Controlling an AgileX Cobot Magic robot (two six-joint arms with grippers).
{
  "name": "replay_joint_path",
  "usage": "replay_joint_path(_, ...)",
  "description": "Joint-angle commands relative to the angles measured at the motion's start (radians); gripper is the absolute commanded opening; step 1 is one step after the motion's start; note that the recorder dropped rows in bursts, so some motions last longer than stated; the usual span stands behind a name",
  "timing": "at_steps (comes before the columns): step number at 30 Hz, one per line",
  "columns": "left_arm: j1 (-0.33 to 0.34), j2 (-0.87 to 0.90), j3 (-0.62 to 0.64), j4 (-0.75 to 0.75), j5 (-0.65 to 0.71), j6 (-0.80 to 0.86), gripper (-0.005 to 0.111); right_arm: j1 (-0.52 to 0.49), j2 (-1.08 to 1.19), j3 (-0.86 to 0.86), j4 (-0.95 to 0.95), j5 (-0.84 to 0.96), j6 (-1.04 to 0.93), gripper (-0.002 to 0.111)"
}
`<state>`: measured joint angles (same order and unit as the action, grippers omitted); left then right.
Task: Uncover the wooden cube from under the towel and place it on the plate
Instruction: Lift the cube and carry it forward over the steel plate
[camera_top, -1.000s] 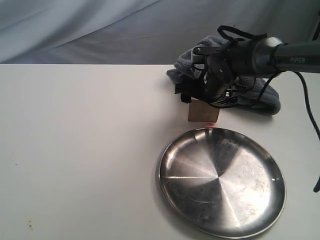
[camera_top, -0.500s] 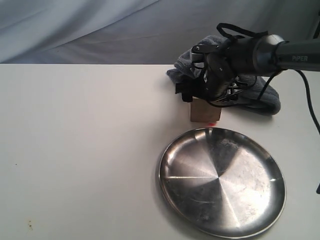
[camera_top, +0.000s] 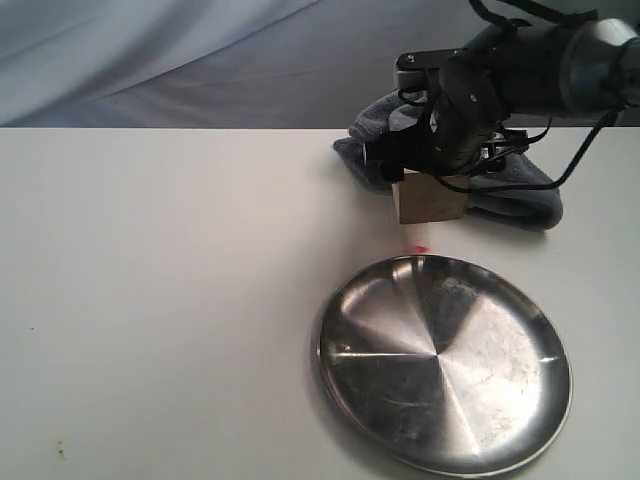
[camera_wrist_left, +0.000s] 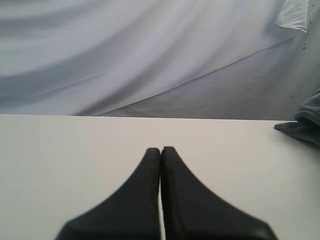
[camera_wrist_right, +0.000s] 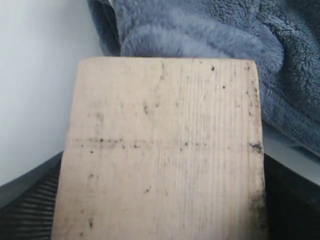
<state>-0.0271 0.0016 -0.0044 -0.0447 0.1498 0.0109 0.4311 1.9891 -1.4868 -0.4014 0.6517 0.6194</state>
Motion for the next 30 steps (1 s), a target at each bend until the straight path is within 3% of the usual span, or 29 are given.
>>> replay_joint_path(1, -0.001, -0.002, 0.004, 0.001, -0.004, -0.002, 0.001, 0.025, -0.138, 0.109, -0.002, -0.021, -0.020, 0.053)
replay_joint_path(11, -0.001, -0.002, 0.004, 0.001, -0.004, -0.002, 0.001, 0.111, -0.447, 0.478, 0.112, -0.122, -0.044, 0.053)
replay_joint_path(19, -0.001, -0.002, 0.004, 0.001, -0.004, -0.002, 0.001, 0.159, -0.493, 0.734, 0.170, -0.320, -0.044, 0.053)
replay_joint_path(30, -0.001, -0.002, 0.004, 0.001, -0.004, -0.002, 0.001, 0.163, -0.493, 0.791, 0.159, -0.423, -0.095, 0.051)
